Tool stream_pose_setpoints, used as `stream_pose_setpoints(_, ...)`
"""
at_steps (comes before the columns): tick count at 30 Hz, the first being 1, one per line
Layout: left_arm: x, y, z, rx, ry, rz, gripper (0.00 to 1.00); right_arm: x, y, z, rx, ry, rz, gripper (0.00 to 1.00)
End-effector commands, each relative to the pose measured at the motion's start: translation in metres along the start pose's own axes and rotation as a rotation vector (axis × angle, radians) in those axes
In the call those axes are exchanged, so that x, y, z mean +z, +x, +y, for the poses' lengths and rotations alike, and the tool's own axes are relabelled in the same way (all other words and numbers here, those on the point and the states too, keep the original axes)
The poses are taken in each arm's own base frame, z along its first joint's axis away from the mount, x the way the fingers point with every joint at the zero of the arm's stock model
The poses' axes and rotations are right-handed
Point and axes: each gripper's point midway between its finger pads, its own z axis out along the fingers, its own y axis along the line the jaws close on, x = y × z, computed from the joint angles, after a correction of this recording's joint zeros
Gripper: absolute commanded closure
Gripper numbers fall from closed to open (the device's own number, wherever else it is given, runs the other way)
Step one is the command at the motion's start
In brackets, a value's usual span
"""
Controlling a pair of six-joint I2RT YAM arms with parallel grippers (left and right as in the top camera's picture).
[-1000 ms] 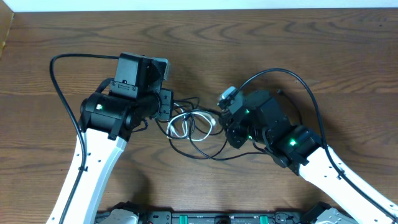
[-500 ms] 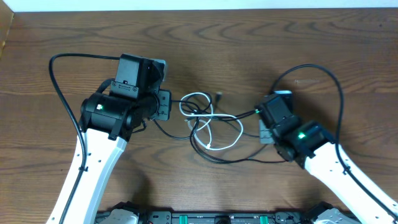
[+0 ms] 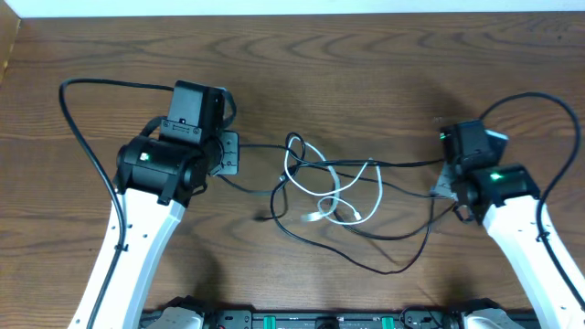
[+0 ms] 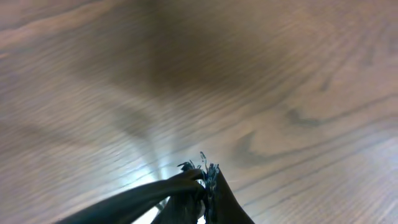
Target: Untangle cables
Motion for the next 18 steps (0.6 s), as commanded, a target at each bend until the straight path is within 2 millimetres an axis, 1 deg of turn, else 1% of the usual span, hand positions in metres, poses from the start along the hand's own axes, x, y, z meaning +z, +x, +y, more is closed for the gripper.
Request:
stream_pose_setpoints(1, -0.007, -0.006, 0.037, -0.123, -0.123, -0.035, 0.92, 0.006, -0.011, -0.032, 0.074, 0.098, -0.012, 0.99)
stream_pose_setpoints(3, -0.008, -0.005, 0.054, -0.198, -0.177, -0.035, 0.92, 0.010, -0.012, -0.041, 0.097, 0.101, 0.005, 0.99)
stream_pose_setpoints(10, -0.009, 0.002, 0.099, -0.390, -0.254, -0.025, 0.92, 0.019, -0.018, -0.060, 0.153, 0.075, 0.038, 0.99)
stream_pose_setpoints(15, -0.012, 0.011, 0.130, -0.489, -0.309, -0.012, 0.92, 0.023, -0.021, -0.069, 0.178, 0.058, 0.050, 0.99)
stream_pose_setpoints(18, -0.015, 0.019, 0.148, -0.543, -0.343, 0.003, 0.92, 0.025, -0.021, -0.070, 0.194, 0.032, 0.059, 0.99)
